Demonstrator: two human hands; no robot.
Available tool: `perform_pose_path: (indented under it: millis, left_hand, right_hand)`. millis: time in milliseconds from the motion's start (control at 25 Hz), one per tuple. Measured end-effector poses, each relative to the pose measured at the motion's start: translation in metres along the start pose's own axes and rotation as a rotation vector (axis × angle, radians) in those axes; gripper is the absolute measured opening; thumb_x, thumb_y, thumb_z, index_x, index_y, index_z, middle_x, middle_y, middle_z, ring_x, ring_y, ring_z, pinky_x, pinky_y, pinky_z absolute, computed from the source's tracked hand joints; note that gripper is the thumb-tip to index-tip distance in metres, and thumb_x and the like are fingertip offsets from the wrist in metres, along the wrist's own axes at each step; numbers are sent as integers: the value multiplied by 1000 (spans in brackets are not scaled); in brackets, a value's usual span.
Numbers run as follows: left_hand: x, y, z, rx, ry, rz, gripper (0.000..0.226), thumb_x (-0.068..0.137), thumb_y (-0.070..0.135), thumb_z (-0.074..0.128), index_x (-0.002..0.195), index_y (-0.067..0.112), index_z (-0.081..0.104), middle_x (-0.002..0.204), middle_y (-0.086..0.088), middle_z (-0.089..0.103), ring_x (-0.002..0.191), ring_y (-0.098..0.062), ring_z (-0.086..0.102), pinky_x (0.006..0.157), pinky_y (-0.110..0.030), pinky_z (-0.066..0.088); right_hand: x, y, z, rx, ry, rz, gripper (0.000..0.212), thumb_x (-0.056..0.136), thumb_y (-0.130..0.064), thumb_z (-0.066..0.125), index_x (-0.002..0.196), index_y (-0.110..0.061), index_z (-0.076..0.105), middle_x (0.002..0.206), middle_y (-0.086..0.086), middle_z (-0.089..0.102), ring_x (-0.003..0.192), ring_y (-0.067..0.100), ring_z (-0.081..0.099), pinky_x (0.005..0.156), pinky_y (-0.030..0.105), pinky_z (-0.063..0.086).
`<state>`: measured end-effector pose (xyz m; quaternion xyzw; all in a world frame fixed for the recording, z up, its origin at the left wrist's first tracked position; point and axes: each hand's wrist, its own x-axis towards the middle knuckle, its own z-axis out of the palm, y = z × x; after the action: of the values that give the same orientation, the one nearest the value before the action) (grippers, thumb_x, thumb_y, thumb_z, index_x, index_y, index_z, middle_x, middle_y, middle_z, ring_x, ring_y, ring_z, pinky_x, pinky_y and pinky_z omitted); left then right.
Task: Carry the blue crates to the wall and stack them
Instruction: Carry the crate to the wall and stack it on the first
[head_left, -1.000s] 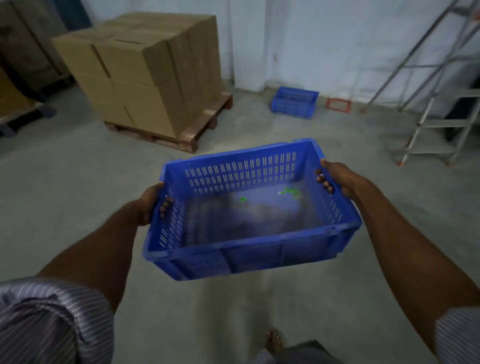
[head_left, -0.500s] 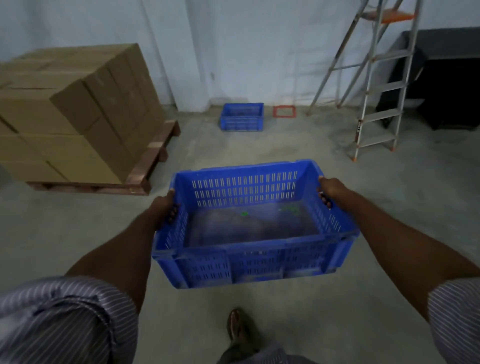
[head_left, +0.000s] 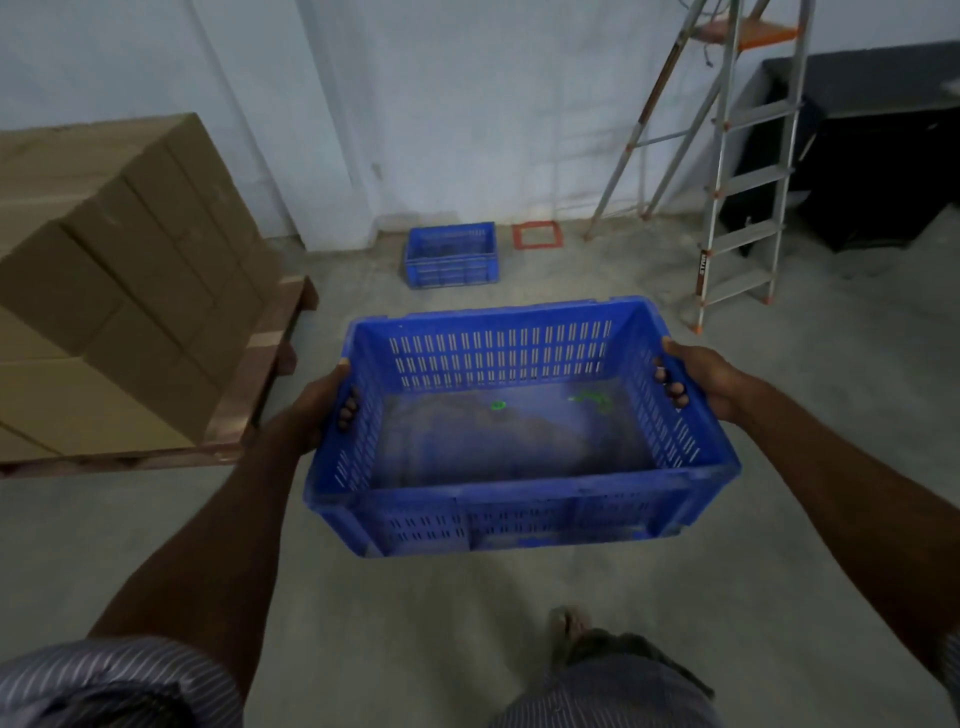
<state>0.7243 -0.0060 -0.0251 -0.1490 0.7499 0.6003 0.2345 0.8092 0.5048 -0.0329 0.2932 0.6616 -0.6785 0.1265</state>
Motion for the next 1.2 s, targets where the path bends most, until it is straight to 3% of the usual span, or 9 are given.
perform_pose_path:
  millis: [280, 560, 680, 840, 920, 960, 1040, 1120, 1200]
  left_hand:
    - [164, 108, -21, 8, -60, -83, 59, 103, 60, 33, 72, 12, 47, 48, 3, 41, 34, -8, 35, 33, -17, 31]
    - [296, 208, -35, 65, 109, -37, 55, 107, 52, 33, 72, 11, 48, 58, -2, 40, 42, -12, 34, 35, -17, 29]
    - [363, 236, -53, 99, 151, -49, 55, 107, 52, 32, 75, 11, 48, 62, -3, 39, 49, -14, 31, 35, -17, 28]
    - [475, 270, -87, 179, 229, 109, 54, 108, 48, 32, 76, 9, 50, 65, -10, 44, 50, -21, 38, 43, -25, 35]
    - [521, 288, -100, 207, 311, 194, 58, 104, 57, 34, 76, 9, 52, 68, -15, 51, 54, -25, 47, 51, -36, 46]
    - [541, 301, -106, 261, 356, 212, 59, 100, 63, 34, 81, 11, 55, 76, -16, 56, 63, -26, 53, 60, -43, 53]
    - [572, 329, -113, 410, 436, 200, 55, 101, 62, 30, 98, 15, 57, 95, -15, 57, 85, -26, 54, 79, -38, 48]
    - [606, 356, -117, 492, 475, 215, 62, 107, 53, 25, 111, 4, 63, 104, -24, 60, 97, -37, 60, 84, -40, 46]
    - [645, 377, -118, 512, 465, 306, 61, 110, 44, 24, 127, -2, 60, 101, -30, 66, 93, -44, 66, 77, -44, 49]
  right_hand:
    - [154, -104, 33, 0, -18, 31, 44, 107, -45, 33, 78, -15, 47, 67, 0, 48, 35, 8, 34, 33, 17, 28]
    - [306, -223, 86, -133, 77, 27, 44, 107, -45, 35, 79, -14, 47, 65, 3, 47, 35, 12, 35, 35, 18, 28]
    - [370, -259, 115, -155, 99, 4, 44, 107, -44, 34, 80, -12, 47, 65, 5, 45, 45, 16, 35, 37, 20, 28]
    - [466, -300, 169, -235, 227, -110, 50, 105, -47, 36, 83, -6, 55, 65, 11, 54, 48, 21, 46, 42, 27, 36]
    - [507, -319, 193, -326, 346, -195, 69, 102, -59, 30, 85, 0, 62, 70, 18, 64, 53, 30, 57, 51, 36, 48]
    - [525, -327, 203, -379, 399, -227, 83, 96, -71, 22, 88, 1, 64, 77, 22, 69, 62, 35, 64, 60, 41, 54]
    - [558, -348, 217, -459, 465, -272, 94, 89, -80, 15, 97, 1, 64, 95, 27, 69, 84, 42, 67, 79, 48, 55]
    - [587, -375, 232, -482, 512, -305, 77, 100, -65, 24, 103, 2, 62, 103, 28, 66, 94, 44, 64, 82, 44, 51]
    - [620, -401, 242, -473, 544, -340, 68, 104, -55, 27, 103, 4, 60, 106, 30, 64, 97, 46, 62, 80, 41, 45]
